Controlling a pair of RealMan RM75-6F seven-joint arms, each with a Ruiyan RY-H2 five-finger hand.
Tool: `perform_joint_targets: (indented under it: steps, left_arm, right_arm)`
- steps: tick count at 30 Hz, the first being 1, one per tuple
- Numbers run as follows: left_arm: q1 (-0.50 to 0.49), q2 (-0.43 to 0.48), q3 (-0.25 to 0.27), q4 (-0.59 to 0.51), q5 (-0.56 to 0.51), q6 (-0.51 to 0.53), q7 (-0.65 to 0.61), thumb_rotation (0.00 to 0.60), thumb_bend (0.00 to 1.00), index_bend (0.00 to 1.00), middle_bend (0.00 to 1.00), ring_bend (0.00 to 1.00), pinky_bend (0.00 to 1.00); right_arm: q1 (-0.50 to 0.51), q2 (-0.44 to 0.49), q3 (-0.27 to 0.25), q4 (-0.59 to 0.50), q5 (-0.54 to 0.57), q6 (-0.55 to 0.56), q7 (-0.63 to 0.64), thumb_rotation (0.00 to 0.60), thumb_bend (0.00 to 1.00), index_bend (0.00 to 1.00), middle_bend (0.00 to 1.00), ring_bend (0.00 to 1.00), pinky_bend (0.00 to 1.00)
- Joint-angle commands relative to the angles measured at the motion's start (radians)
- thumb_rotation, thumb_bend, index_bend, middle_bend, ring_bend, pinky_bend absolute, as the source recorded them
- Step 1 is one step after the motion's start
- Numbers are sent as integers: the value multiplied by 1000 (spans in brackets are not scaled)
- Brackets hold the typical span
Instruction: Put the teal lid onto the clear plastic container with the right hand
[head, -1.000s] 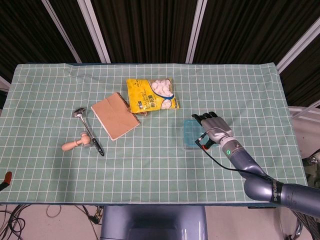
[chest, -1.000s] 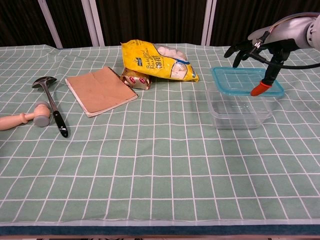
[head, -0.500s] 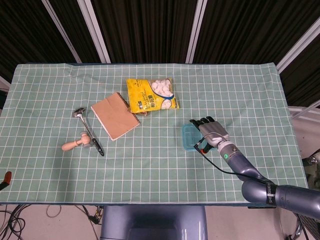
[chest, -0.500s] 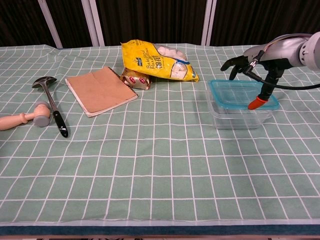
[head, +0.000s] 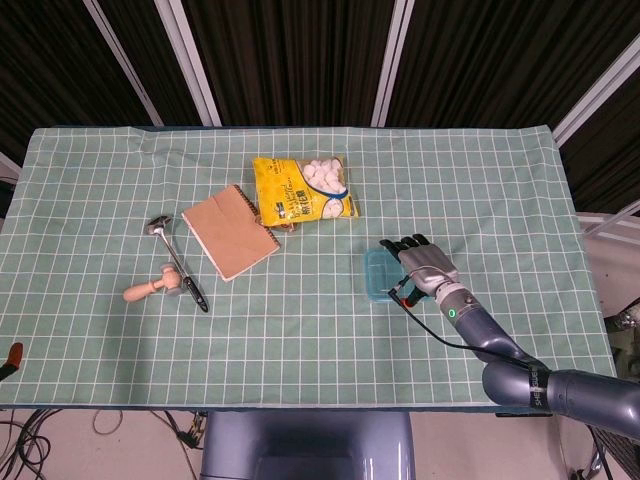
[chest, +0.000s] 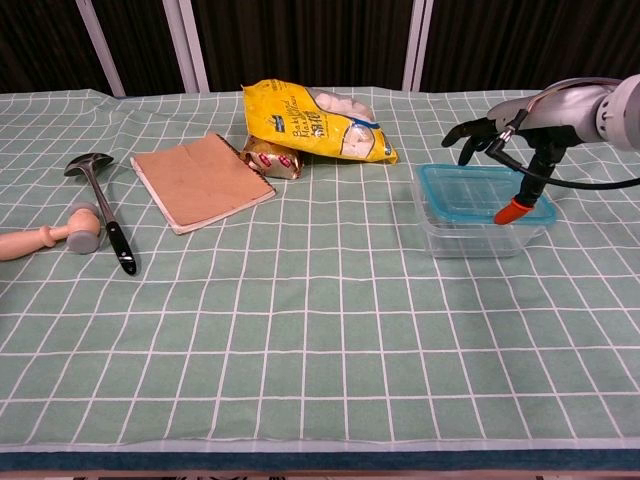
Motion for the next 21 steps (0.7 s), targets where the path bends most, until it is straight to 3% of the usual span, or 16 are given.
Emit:
perform_joint_targets:
  steps: [1,21]
  left_arm:
    - [0,0,0,0,0,0,0,600,322,69,0,0,0]
    - [-1,-1,1,1,-2,-1,4,600,322,68,0,0,0]
  right_arm:
    - [-1,-5,-4,4,-4,-1,6,600,251,7,488,101,0]
    - [6,-25,-12,30,-12,3,28,600,251,7,488,101,0]
